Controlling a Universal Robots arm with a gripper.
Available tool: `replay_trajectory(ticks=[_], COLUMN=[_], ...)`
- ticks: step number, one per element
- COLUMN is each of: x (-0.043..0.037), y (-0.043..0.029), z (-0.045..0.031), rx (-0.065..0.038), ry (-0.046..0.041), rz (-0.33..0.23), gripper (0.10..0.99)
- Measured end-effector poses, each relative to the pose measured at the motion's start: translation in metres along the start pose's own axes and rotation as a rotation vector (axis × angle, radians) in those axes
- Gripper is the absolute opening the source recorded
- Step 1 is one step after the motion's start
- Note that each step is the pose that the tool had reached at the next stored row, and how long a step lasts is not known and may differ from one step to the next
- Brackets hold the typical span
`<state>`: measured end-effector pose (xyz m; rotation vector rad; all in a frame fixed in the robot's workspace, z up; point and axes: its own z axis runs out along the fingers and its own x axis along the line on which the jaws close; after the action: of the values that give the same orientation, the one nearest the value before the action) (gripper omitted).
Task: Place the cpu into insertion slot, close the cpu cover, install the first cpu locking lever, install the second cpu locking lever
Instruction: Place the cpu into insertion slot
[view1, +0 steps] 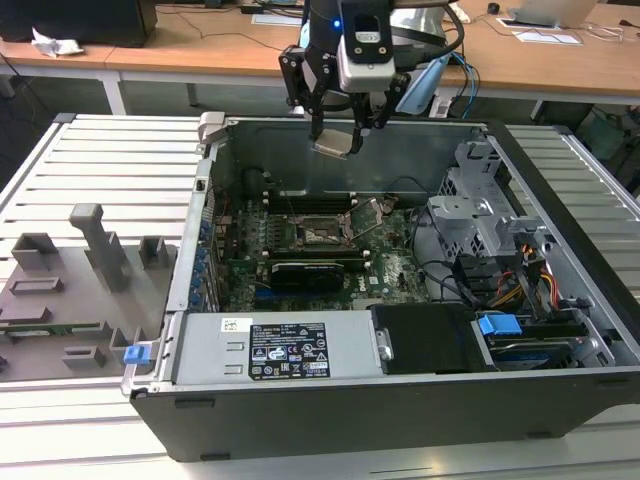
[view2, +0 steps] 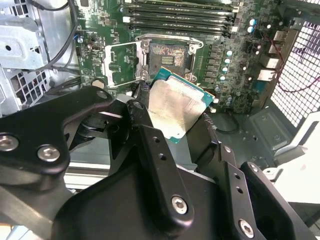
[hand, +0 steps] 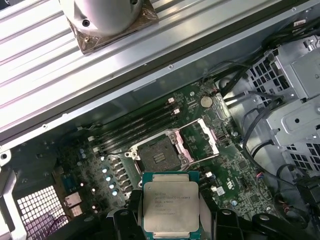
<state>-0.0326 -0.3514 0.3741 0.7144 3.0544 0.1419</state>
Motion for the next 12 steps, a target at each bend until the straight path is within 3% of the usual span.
replay_trajectory(ticks=[12], x=[0.0], y=[0.0], z=[0.0001], rx=[-0.001], ry=[-0.0048], rz=[0.054], gripper=[0.541])
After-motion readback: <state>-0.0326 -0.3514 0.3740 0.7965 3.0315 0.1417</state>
